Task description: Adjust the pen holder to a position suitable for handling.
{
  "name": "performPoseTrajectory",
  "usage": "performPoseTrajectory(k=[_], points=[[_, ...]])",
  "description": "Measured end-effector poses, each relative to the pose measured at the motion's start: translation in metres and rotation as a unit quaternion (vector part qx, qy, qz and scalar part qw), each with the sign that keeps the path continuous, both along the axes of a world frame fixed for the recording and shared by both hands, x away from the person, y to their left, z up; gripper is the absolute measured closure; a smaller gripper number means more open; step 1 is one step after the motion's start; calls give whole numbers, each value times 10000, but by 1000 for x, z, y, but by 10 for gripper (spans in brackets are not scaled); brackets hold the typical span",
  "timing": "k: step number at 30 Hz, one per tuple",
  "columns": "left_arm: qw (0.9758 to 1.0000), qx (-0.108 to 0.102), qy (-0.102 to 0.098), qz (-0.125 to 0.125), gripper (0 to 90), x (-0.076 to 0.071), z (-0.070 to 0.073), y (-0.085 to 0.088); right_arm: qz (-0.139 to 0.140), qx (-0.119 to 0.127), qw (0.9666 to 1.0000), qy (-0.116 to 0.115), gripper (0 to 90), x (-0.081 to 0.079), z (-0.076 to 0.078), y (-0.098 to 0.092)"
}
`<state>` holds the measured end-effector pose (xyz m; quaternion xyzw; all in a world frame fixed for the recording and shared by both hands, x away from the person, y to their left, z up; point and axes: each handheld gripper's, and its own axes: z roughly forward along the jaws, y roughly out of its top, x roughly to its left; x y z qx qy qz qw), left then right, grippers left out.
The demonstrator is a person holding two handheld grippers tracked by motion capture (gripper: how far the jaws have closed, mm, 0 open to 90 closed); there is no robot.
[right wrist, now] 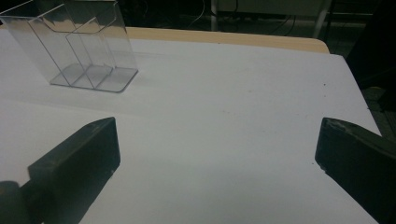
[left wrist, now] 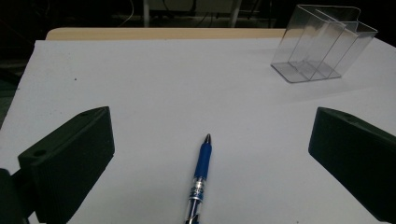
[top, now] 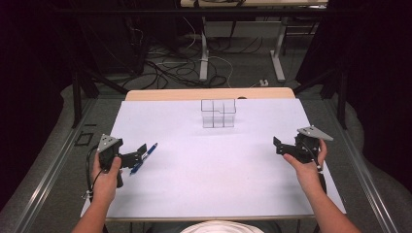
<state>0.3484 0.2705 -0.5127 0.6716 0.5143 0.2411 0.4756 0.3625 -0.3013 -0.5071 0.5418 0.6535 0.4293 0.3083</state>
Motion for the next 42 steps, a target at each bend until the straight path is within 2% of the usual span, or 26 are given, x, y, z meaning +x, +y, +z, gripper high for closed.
performPoseTrajectory(k=[1,2,5,6,7,10,11,17,20,26,27,33,36,39,40,42], points=[[10000,71,37,2,3,0,0,2,25,-4,10000,0,0,0,0,0],[10000,61,43,33,3,1,-1,3,27,-10,10000,-57,0,1,0,1],[10000,60,57,-11,3,1,-1,5,-14,-25,10000,-6,0,2,2,3],[9999,83,57,6,3,1,-2,5,-10,-5,10000,-83,0,3,2,4],[9999,113,72,27,3,1,-2,5,-32,-70,10000,-56,0,5,3,6],[9998,151,100,13,3,1,-3,6,-19,-80,9999,-78,0,7,3,8],[9998,177,102,9,3,1,-3,6,-6,-41,10000,-22,0,7,4,10],[9998,192,78,38,3,-1,-3,6,141,-212,9997,17,0,17,12,19],[9998,158,58,45,3,-1,-2,6,254,-392,9989,-16,14,28,22,31],[9998,164,90,-21,3,-1,-4,7,395,-466,9981,-5,103,45,35,48],[9998,167,95,-25,3,-2,-4,7,402,-465,9981,-16,147,53,39,54],[9999,140,95,-13,3,-3,-5,8,537,-535,9971,-28,184,74,47,72],[9999,137,99,-12,3,-2,-5,8,702,-564,9959,-67,304,82,51,80],[9998,145,108,-19,3,-2,-6,9,757,-640,9951,-63,339,87,53,86],[9998,136,113,-1,3,-2,-6,9,816,-703,9942,5,389,93,55,91],[9998,136,118,-8,3,-2,-6,9,824,-719,9940,17,414,95,55,93]])
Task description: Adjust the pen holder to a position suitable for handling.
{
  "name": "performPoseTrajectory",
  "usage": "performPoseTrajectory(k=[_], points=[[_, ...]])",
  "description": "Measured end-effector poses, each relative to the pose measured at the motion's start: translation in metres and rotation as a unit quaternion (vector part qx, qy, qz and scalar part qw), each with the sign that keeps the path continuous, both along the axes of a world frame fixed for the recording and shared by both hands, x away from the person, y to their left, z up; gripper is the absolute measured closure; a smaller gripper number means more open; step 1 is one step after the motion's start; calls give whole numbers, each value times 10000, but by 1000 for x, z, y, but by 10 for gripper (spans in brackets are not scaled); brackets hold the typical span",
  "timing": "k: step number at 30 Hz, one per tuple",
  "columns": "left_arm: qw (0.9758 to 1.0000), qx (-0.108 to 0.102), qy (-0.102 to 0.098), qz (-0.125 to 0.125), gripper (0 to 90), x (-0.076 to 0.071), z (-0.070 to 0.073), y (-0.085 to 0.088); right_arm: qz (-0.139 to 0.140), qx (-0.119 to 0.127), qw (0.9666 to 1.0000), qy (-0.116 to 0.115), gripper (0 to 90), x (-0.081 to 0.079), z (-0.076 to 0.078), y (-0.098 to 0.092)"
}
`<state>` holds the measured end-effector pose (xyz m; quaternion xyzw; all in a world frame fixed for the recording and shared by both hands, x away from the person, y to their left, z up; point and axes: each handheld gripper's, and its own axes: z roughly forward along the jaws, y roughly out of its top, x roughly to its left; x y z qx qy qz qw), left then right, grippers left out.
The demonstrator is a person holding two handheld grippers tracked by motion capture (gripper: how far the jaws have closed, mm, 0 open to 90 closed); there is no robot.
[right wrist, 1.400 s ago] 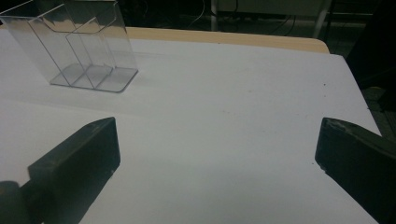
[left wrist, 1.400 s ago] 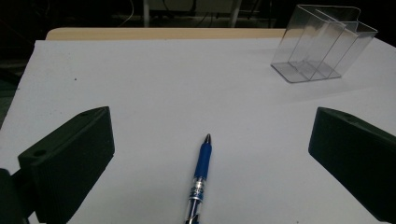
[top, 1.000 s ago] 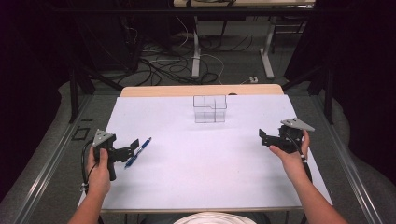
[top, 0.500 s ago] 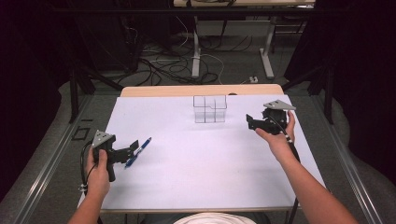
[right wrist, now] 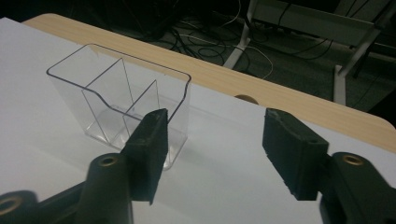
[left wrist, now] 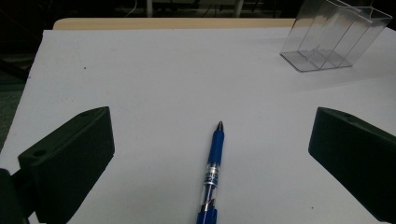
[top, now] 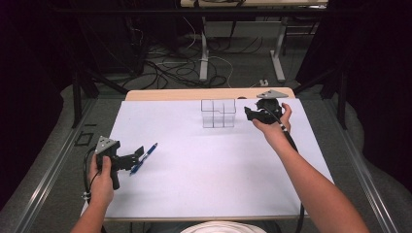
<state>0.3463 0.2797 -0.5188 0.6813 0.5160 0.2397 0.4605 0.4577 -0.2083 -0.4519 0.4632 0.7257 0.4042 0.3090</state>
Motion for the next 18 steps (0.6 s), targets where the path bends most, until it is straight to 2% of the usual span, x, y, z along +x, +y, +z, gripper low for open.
performPoseTrajectory(k=[3,5,6,10,18], points=[[10000,-5,5,14,3,0,0,0,52,-168,9998,-60,448,11,-1,8],[10000,-4,13,15,3,0,-1,0,59,-111,9999,-45,470,13,-2,10],[10000,35,33,-8,3,0,-1,1,83,5,10000,24,487,18,-5,15],[10000,24,51,-9,3,0,-1,2,56,50,10000,-12,516,27,-9,21],[10000,2,46,2,3,0,-2,3,-82,128,9998,99,532,42,-17,25]])
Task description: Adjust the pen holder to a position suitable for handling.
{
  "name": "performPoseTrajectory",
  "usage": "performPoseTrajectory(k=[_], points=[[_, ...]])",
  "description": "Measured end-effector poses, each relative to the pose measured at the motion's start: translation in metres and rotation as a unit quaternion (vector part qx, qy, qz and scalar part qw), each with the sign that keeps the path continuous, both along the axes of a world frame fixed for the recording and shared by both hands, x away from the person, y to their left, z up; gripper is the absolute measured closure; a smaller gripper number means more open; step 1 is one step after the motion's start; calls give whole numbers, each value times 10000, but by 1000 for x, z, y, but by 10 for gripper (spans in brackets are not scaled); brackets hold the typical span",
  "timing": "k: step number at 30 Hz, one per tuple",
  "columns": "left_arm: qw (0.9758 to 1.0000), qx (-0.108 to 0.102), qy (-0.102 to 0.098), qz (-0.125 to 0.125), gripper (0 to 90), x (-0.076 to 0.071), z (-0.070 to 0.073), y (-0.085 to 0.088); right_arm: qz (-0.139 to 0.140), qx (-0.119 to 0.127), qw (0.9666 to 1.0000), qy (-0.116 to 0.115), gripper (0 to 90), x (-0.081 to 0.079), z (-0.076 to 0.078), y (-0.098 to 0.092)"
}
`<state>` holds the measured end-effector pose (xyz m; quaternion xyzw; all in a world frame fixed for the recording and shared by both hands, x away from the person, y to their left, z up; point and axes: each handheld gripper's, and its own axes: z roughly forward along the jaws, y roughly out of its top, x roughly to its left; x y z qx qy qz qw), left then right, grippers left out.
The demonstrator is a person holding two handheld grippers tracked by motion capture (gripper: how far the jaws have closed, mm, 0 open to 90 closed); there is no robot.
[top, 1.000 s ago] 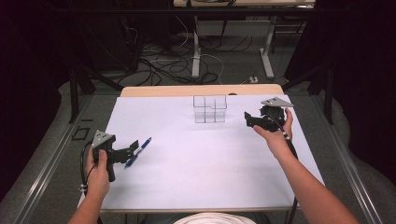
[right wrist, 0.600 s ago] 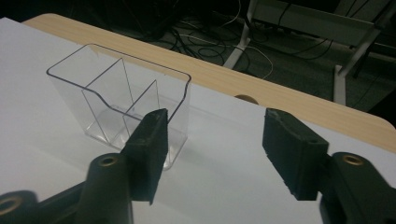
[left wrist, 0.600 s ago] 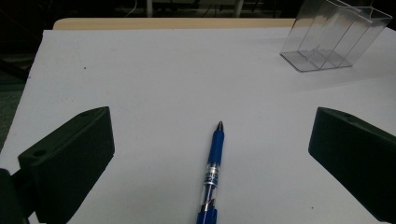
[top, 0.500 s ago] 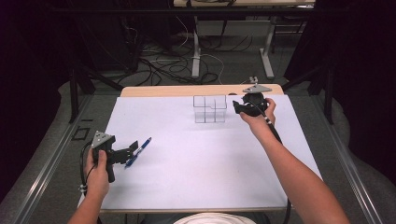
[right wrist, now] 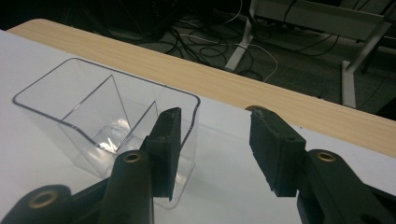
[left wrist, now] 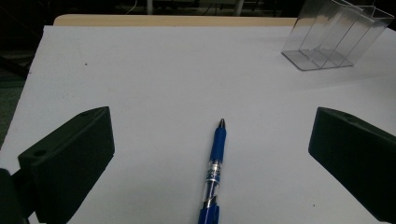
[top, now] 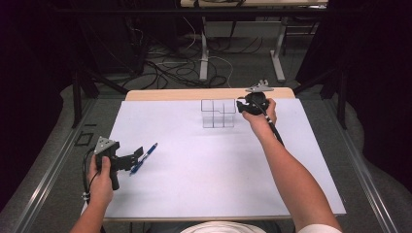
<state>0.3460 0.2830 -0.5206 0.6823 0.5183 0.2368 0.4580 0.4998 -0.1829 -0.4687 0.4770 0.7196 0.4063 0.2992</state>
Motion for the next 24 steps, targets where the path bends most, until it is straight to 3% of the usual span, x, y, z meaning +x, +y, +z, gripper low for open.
performPoseTrajectory(k=[12,19,24], points=[[10000,-21,17,-4,3,0,-1,1,-206,89,9997,35,763,20,-20,0],[10000,-25,42,36,3,0,-3,3,4,-103,9999,-38,899,30,-33,1],[10000,-39,37,43,3,0,-3,4,151,-137,9998,-37,900,35,-40,2]])
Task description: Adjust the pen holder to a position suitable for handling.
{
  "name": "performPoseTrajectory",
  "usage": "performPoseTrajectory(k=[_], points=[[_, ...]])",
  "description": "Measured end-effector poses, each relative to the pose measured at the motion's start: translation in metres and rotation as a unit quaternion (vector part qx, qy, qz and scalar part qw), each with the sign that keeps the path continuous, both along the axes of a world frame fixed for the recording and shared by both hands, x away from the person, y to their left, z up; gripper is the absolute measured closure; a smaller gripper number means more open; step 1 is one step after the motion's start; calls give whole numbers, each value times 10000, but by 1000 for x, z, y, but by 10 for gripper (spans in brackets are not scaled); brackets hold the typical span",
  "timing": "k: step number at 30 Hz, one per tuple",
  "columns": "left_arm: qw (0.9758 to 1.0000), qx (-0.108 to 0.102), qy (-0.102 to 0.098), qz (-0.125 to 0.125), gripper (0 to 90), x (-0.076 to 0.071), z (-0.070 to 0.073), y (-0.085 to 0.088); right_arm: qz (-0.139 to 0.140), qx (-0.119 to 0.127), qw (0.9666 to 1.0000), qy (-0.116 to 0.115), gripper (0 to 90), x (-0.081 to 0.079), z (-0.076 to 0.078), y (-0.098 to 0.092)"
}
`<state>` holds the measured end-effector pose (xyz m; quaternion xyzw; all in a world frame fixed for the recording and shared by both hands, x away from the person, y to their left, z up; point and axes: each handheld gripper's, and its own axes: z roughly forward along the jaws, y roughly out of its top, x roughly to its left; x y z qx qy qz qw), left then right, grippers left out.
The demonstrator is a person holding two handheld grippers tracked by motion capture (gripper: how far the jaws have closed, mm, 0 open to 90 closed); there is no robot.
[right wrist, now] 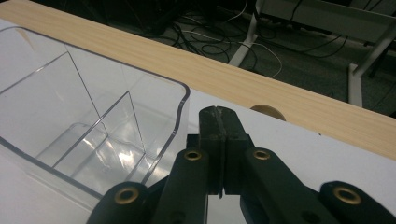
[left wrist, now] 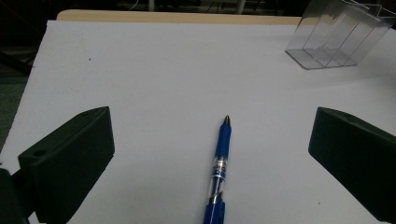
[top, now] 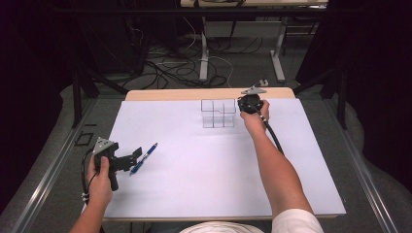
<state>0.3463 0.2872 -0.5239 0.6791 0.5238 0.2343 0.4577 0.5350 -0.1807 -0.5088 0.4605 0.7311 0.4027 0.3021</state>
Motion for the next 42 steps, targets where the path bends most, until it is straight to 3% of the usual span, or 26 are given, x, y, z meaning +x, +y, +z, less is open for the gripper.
performPoseTrajectory(k=[26,42], points=[[10000,-25,26,0,3,0,-1,1,293,8,9996,-37,900,3,-9,14],[10000,-22,18,5,3,0,-1,0,334,266,9989,217,900,-14,-12,29]])
